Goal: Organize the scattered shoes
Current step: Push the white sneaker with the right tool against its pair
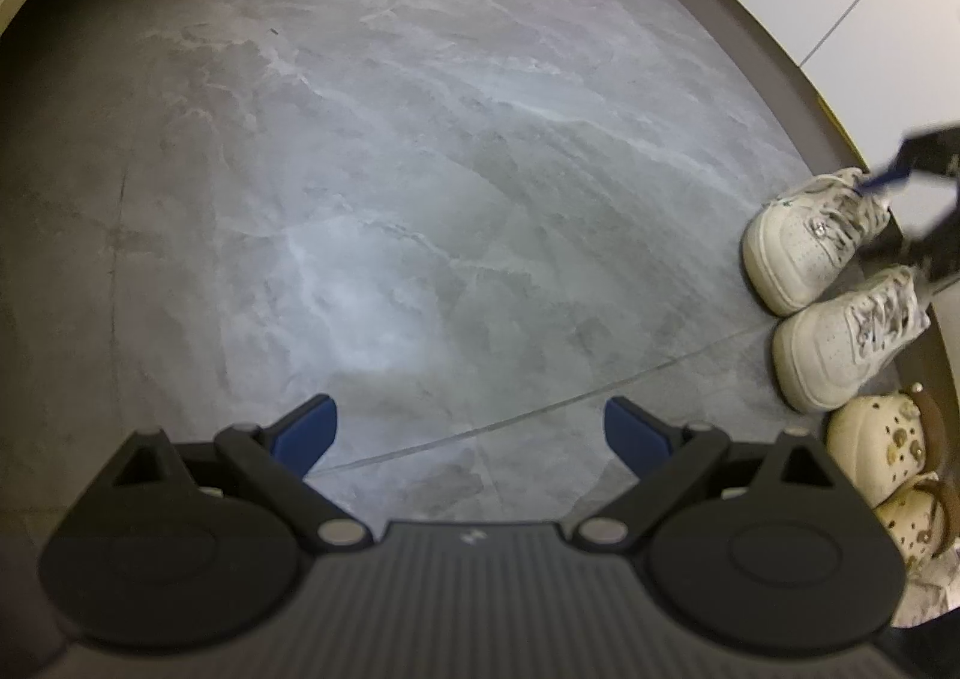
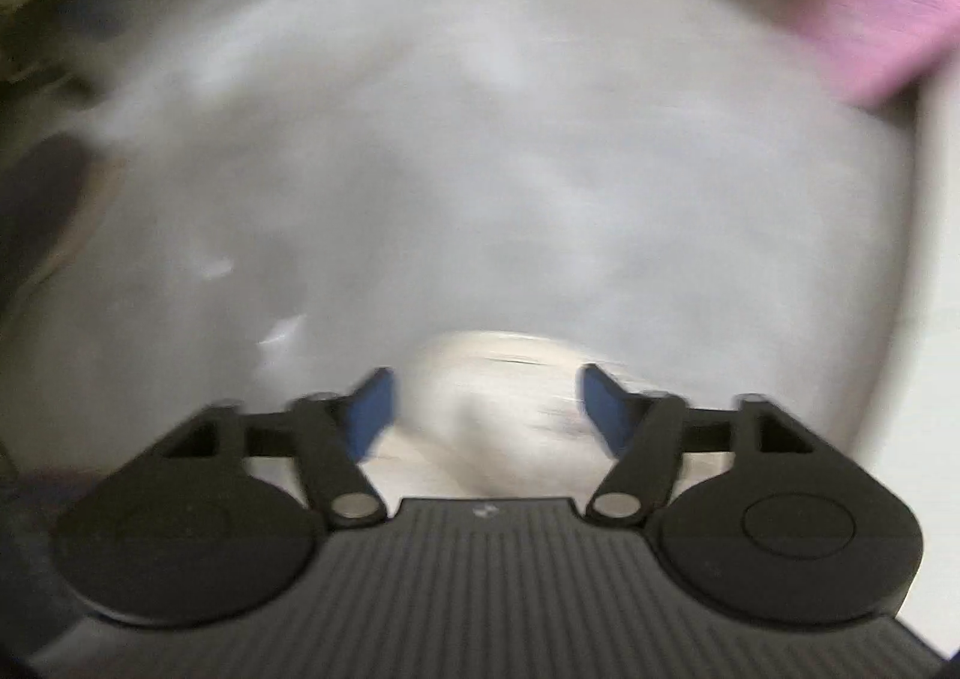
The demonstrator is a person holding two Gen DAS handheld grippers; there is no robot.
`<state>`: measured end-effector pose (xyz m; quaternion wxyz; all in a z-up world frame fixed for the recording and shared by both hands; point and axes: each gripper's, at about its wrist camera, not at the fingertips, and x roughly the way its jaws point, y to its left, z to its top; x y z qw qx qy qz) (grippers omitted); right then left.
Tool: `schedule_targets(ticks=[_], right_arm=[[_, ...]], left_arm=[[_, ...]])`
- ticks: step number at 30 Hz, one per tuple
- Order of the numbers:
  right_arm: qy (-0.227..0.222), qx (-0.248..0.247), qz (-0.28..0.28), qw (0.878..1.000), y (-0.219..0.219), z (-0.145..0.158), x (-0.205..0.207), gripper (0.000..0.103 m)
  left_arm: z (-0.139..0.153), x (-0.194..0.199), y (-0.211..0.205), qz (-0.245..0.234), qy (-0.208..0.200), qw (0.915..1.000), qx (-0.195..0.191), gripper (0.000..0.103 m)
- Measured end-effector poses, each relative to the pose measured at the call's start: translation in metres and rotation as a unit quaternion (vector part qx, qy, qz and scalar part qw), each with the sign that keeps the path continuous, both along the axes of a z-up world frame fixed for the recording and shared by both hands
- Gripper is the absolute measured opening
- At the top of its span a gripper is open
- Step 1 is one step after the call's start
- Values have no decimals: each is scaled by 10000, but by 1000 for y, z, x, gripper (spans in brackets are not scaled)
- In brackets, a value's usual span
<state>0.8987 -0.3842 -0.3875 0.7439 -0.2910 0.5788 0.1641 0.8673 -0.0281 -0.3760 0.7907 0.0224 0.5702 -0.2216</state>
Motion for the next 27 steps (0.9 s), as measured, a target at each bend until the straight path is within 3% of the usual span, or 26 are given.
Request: schedule_targets(ticks=[2,3,5,7,9,12,16,18,22,24,27], right_arm=[[314,-719,117,9968,-10,-3,0,87],[362,-803,133,9960,-17,-6,-5,87],[745,-1239,302,9890,-19,-33,1,87],[828,-1346,542,9860,-8,-47,8,87],[776,-1274,611,9869,-16,-30,3,86],[936,-1510,533,9827,-18,-49,9,83],[1093,-1458,-342,9827,-44,-35,0,81],[1265,-1338,-743,9801,-54,-38,-7,75],[1634,-1016,-1697,9665,-64,-44,6,75],[1726,-905,-1939,9615,-64,-38,5,66],[1723,-781,-2356,9533,-77,-34,-1,63]], left_arm=[[-1,0,1,4,25,10000,-10,98],[-2,1,1,17,35,10000,-13,98],[-3,2,3,42,55,10000,-20,98],[-4,3,4,68,74,9999,-28,98],[-5,4,6,93,94,9999,-35,98],[-9,6,7,128,120,9998,-56,98],[-9,8,11,188,129,9996,-143,98],[-10,8,11,183,135,9996,-166,98],[-10,8,12,186,150,9995,-198,98],[-9,8,11,175,132,9996,-188,98],[-7,7,9,160,105,9997,-173,98]])
